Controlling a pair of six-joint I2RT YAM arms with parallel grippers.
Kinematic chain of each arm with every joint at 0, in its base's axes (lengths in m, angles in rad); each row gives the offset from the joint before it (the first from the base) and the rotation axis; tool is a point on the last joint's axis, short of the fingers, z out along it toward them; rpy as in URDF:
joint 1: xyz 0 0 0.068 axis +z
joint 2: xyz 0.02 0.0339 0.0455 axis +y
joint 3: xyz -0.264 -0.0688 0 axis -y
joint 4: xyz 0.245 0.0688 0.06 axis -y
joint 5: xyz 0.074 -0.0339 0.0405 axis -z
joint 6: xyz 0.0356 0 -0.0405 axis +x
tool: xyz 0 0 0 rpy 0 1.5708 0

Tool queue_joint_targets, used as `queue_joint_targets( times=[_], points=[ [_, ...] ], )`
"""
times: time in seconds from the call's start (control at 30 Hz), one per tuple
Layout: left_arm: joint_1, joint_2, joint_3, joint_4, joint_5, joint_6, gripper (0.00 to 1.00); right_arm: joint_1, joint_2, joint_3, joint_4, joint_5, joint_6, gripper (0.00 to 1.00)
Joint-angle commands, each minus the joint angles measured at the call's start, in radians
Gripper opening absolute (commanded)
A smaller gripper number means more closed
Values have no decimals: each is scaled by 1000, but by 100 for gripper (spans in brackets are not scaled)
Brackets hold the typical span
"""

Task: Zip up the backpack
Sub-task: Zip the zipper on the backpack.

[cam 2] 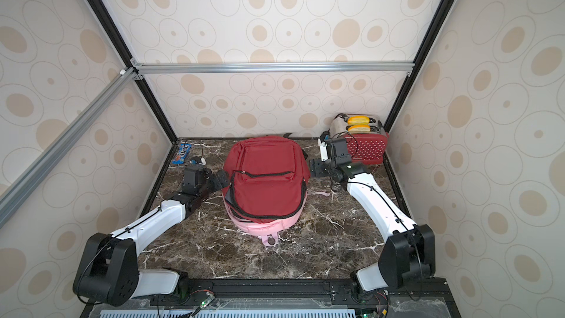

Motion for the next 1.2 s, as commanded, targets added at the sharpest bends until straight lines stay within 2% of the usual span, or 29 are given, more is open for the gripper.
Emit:
queue_joint_targets(
  times=[0.0, 0.07, 0.2, 0.27, 0.33, 0.43, 0.53, 0.9, 1.0, 1.07, 1.17],
  points=[
    [79, 73, 39, 202, 217, -30, 98, 2, 10, 11, -24, -51, 10, 82],
    [111, 119, 41, 292, 322, -48, 97, -5, 20, 6, -17, -80, 7, 82],
    [115, 185, 27, 414, 488, -52, 92, -27, 44, 3, -7, -149, 14, 83],
    [115, 196, 6, 481, 511, -102, 86, -38, 57, 2, 19, -191, 18, 82],
    [114, 220, 13, 523, 555, -134, 84, -39, 75, 3, 38, -193, 16, 82],
    [114, 248, 12, 511, 558, -138, 80, -52, 113, -7, 73, -207, 26, 78],
    [112, 298, -5, 590, 589, -189, 76, -70, 147, -19, 104, -244, 45, 76],
    [111, 332, -3, 638, 619, -237, 74, -114, 336, -4, 206, -411, 95, 74],
    [111, 338, -5, 664, 636, -266, 67, -114, 406, 38, 208, -472, 102, 60],
    [109, 347, -7, 700, 653, -292, 62, -113, 451, 73, 205, -515, 110, 45],
    [106, 356, -5, 728, 667, -315, 52, -105, 480, 106, 206, -531, 109, 31]
  ],
)
